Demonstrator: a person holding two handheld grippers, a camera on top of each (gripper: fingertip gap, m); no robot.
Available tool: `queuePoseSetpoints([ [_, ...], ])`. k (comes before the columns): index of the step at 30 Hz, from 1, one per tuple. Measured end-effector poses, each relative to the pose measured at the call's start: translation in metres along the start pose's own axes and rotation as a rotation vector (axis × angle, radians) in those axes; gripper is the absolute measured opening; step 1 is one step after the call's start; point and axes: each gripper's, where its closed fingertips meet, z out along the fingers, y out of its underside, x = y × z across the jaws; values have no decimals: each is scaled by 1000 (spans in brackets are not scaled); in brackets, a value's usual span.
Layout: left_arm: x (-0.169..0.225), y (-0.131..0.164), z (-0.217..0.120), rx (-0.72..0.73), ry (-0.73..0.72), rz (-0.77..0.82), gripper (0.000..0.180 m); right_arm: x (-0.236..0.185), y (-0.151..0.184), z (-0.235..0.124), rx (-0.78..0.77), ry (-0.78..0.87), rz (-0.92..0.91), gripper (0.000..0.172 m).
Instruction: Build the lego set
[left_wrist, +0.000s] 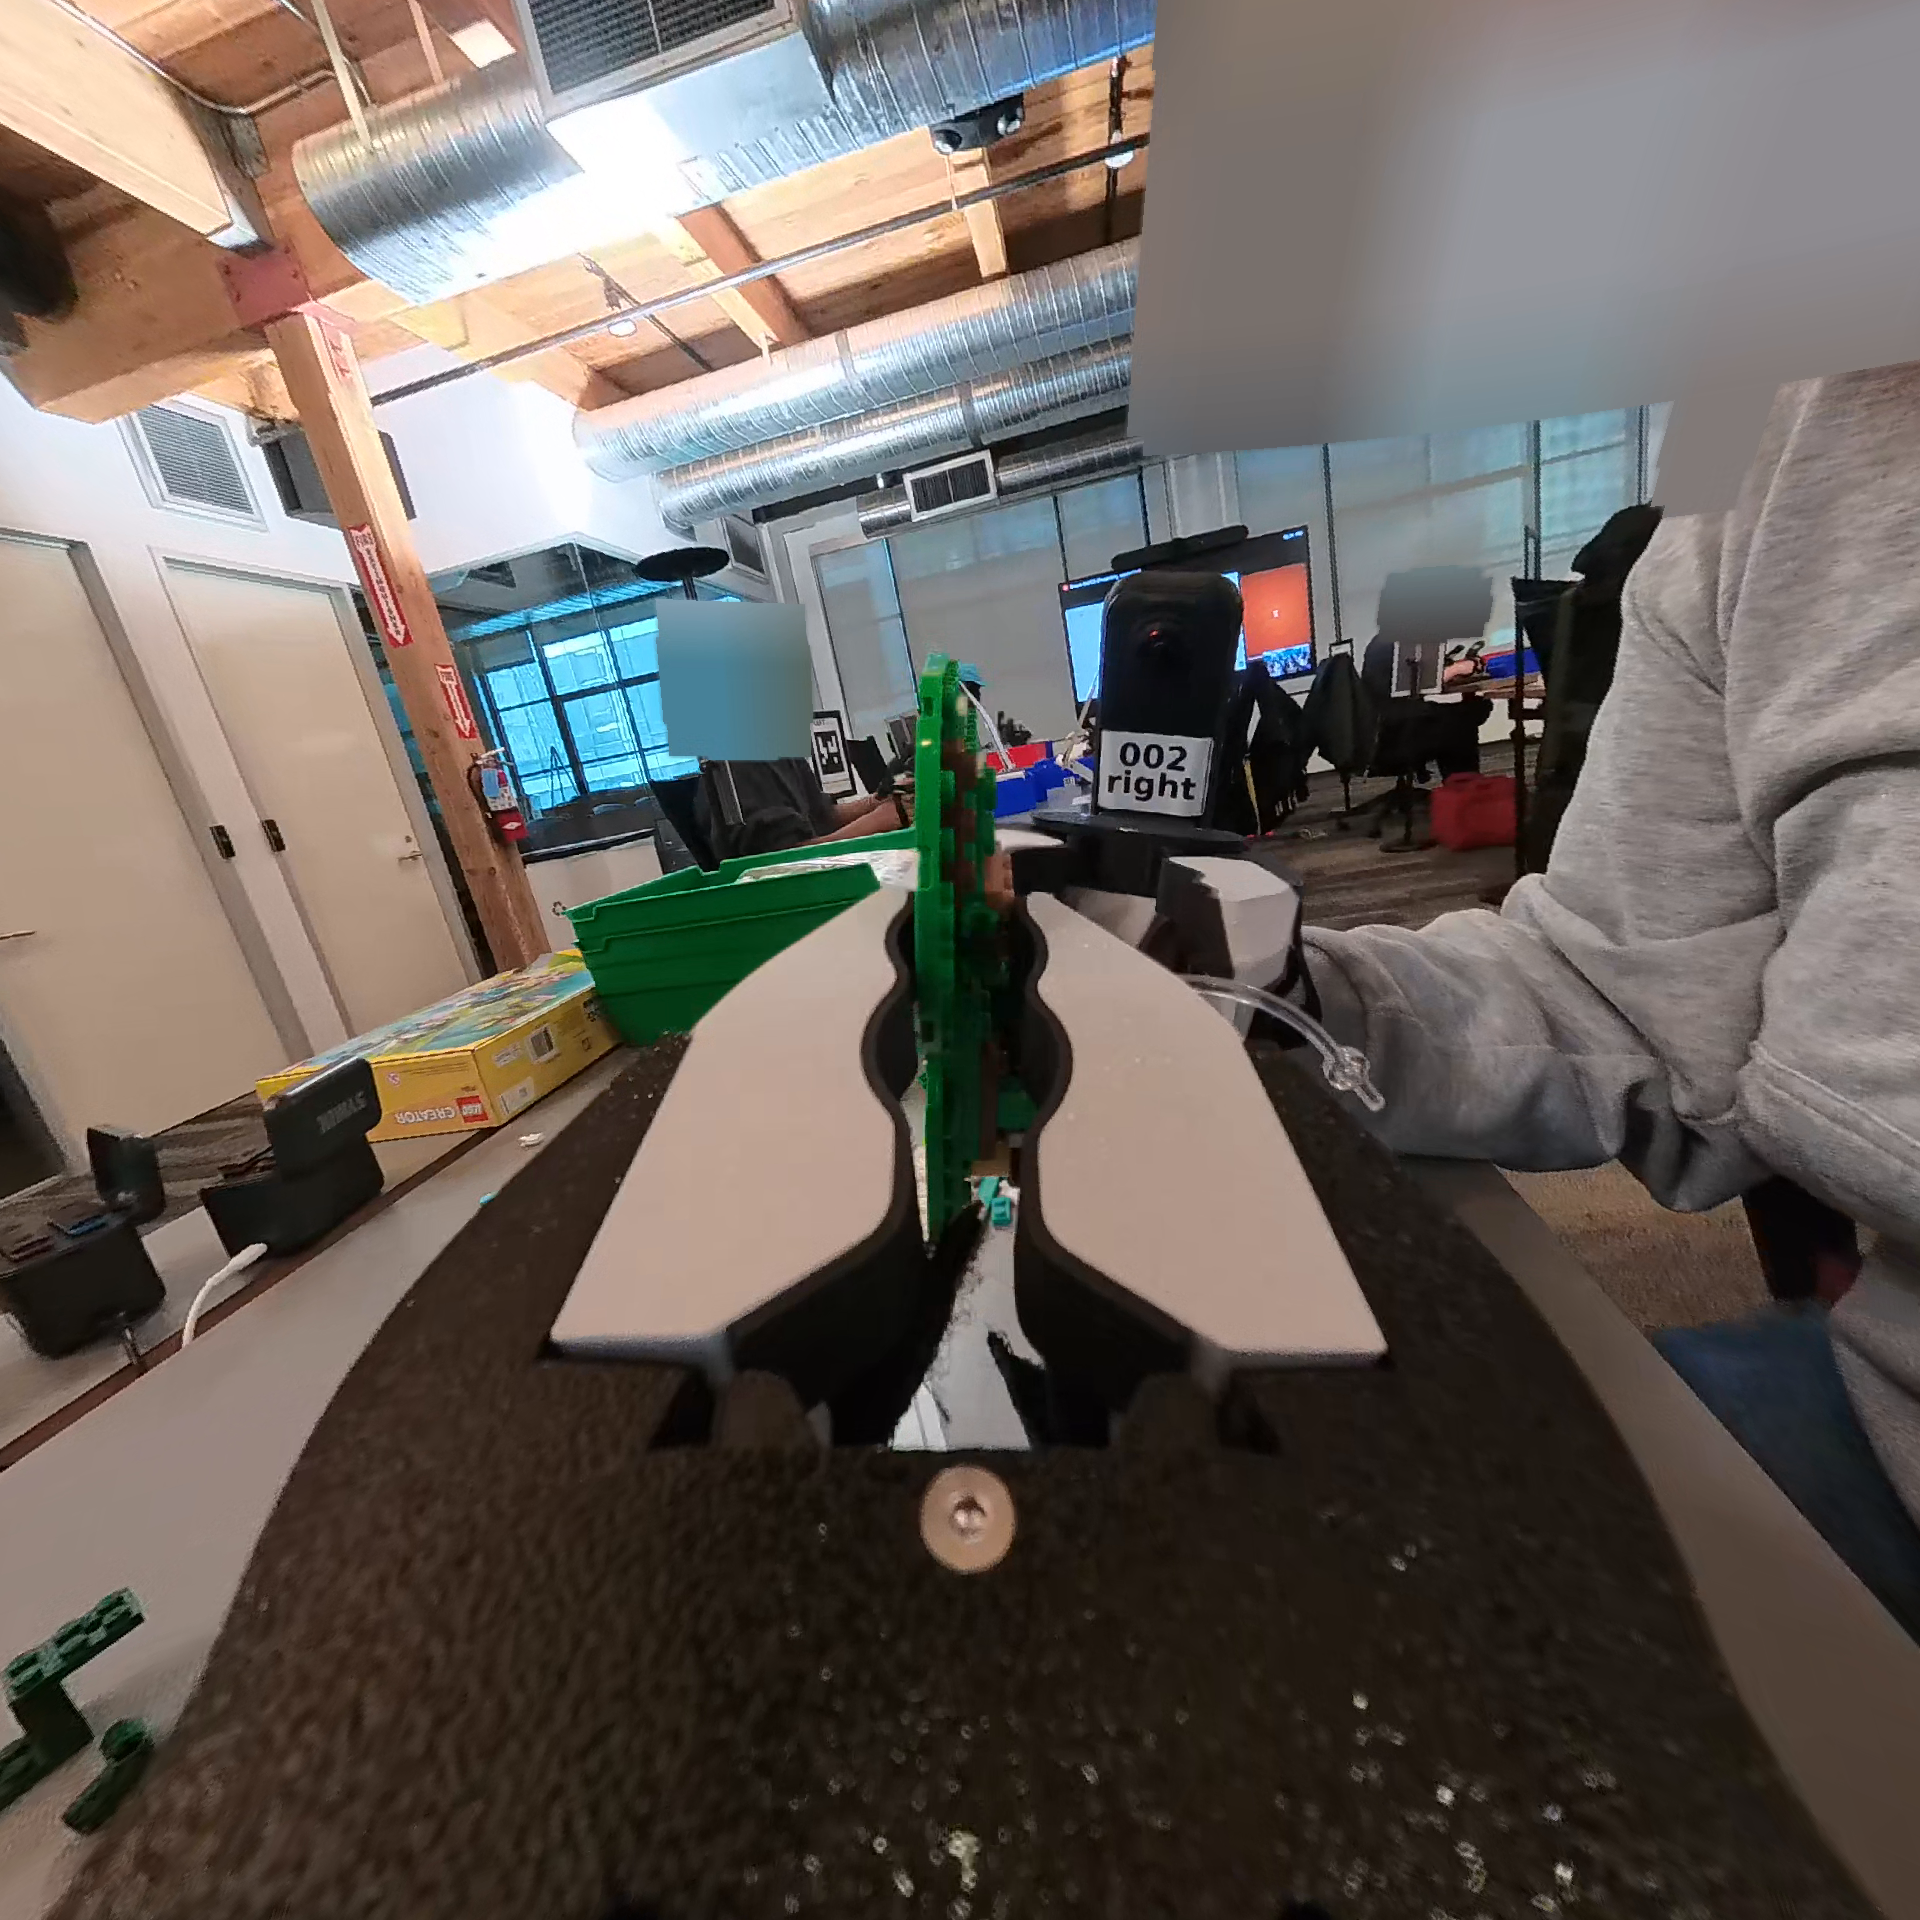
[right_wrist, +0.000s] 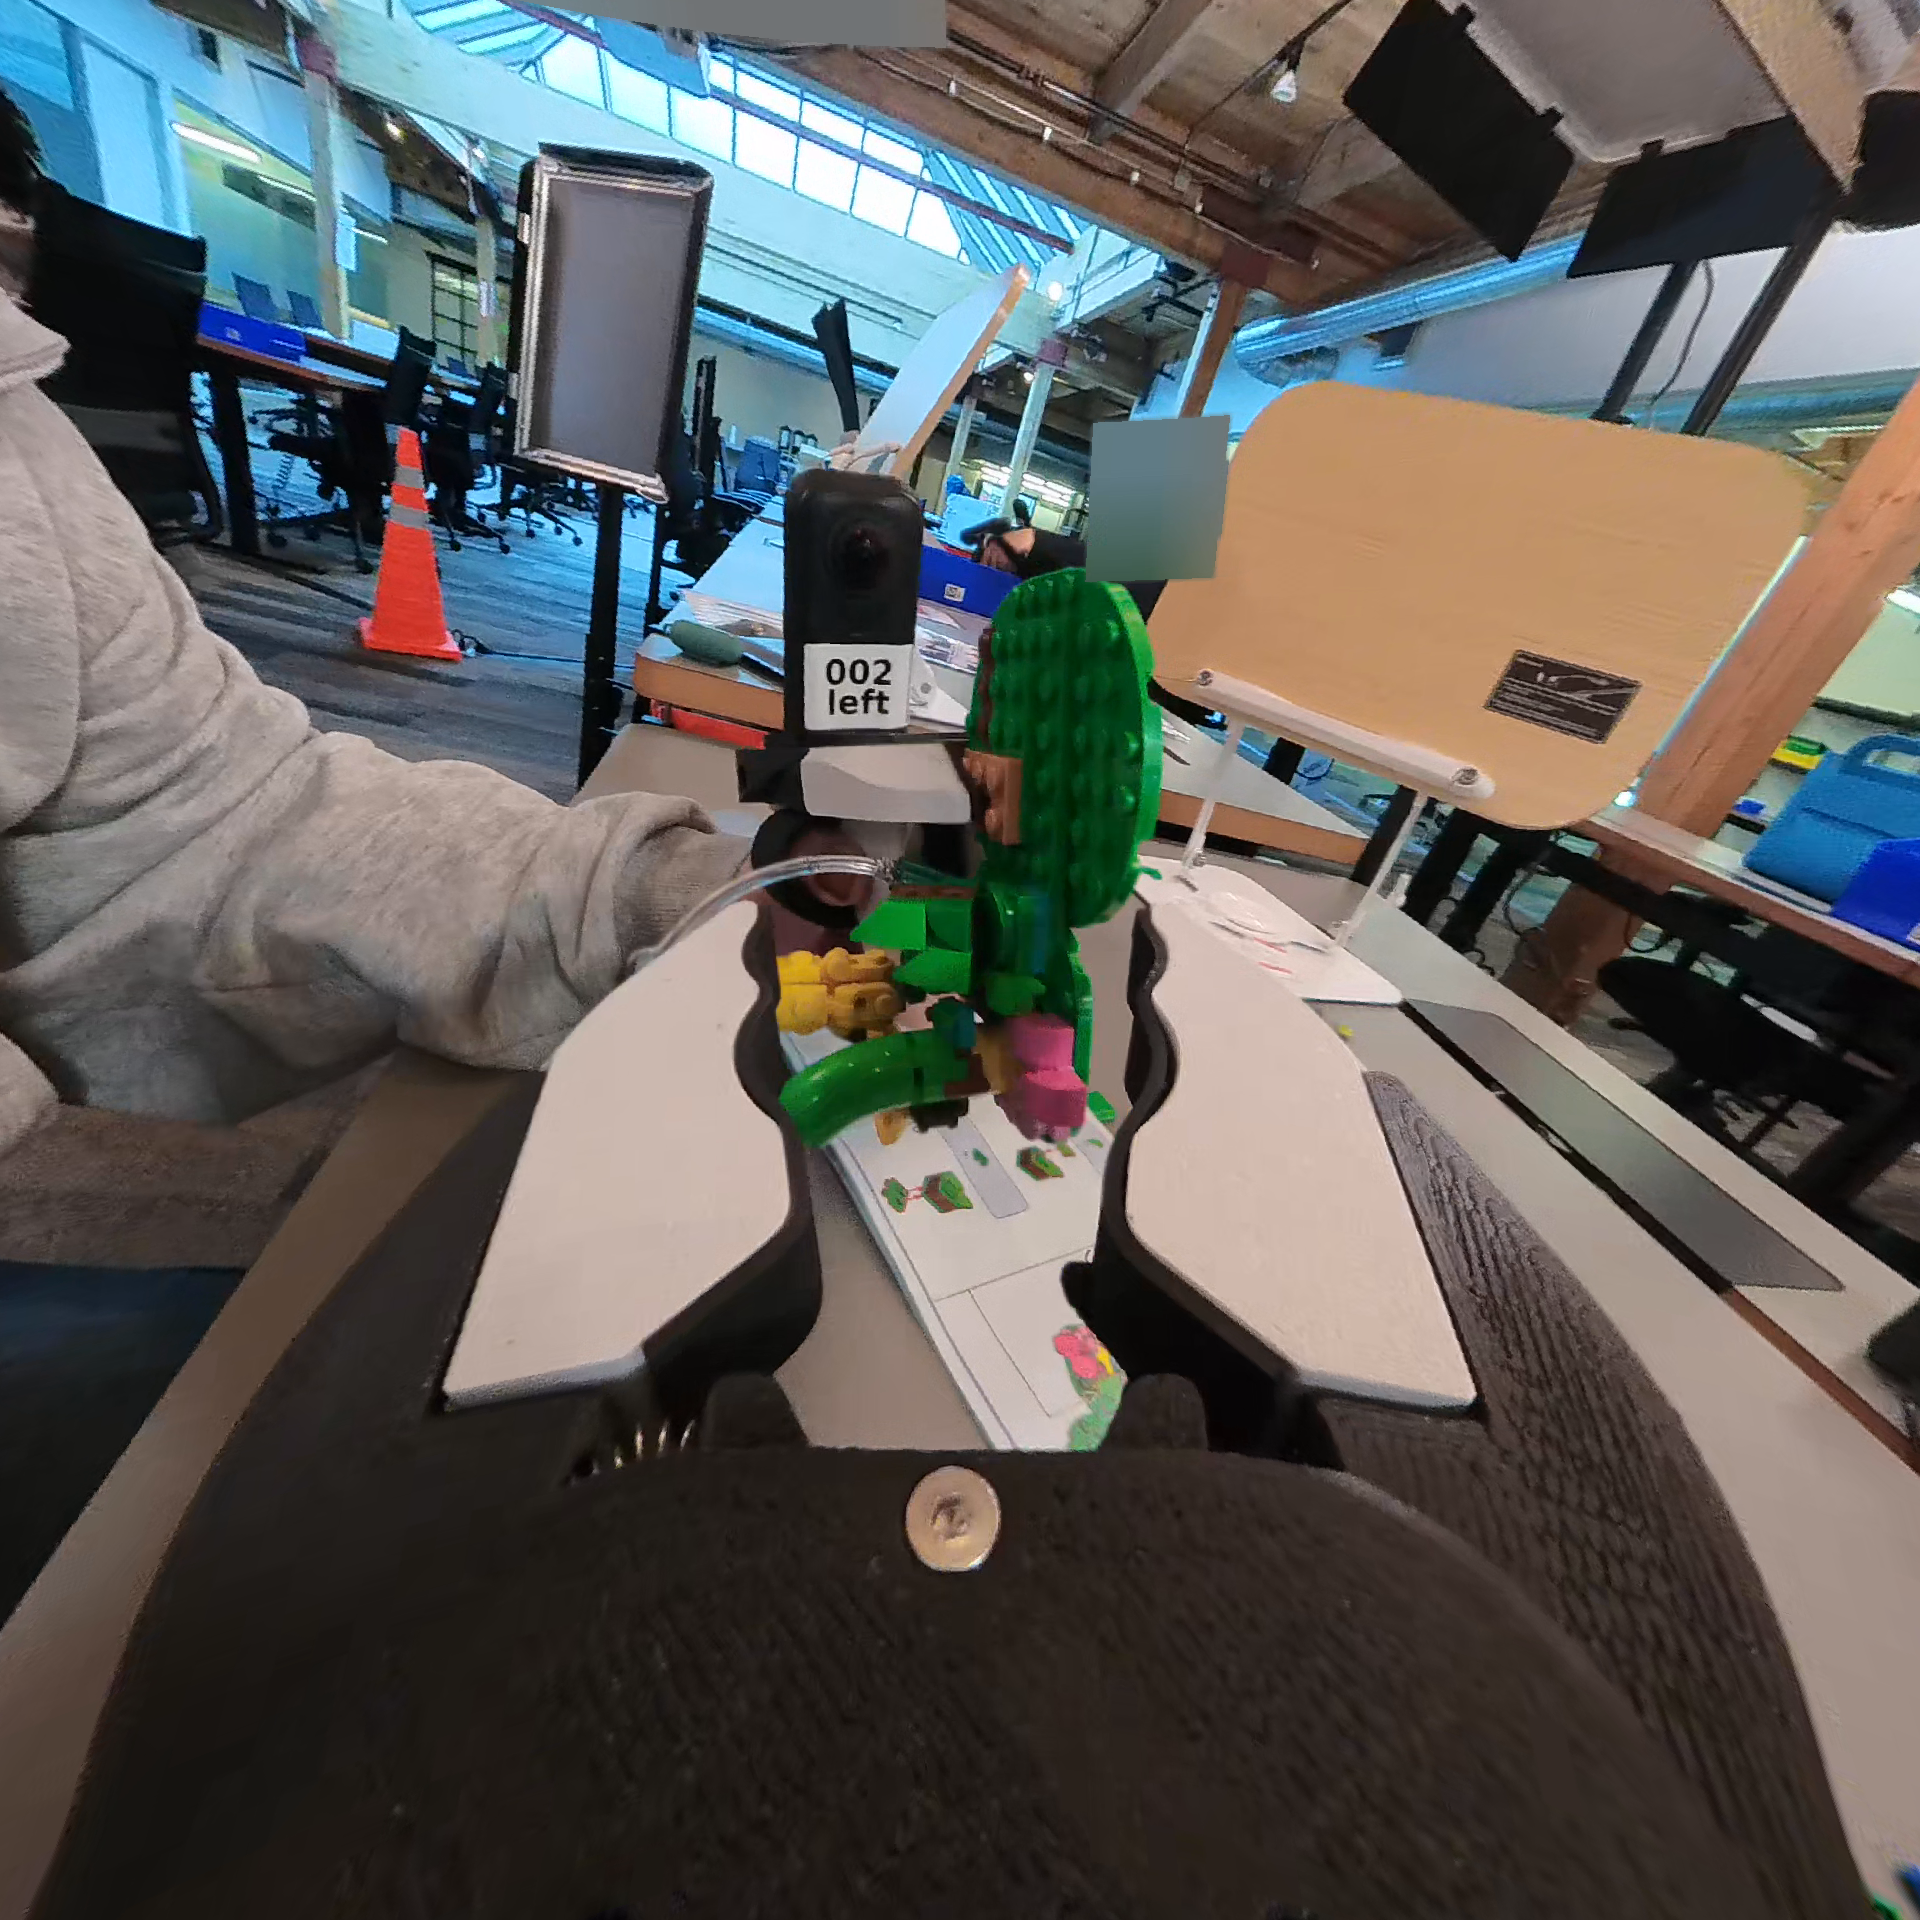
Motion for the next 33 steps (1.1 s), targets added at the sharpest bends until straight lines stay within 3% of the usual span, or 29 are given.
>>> queuePoseSetpoints([
  [11,8,6,3,-22,48,-15,15,2,6,2,-44,30,-19,59],
  [33,15,7,1,-26,128,-71,15,-13,6,-1,-15,-103,49,45],
])
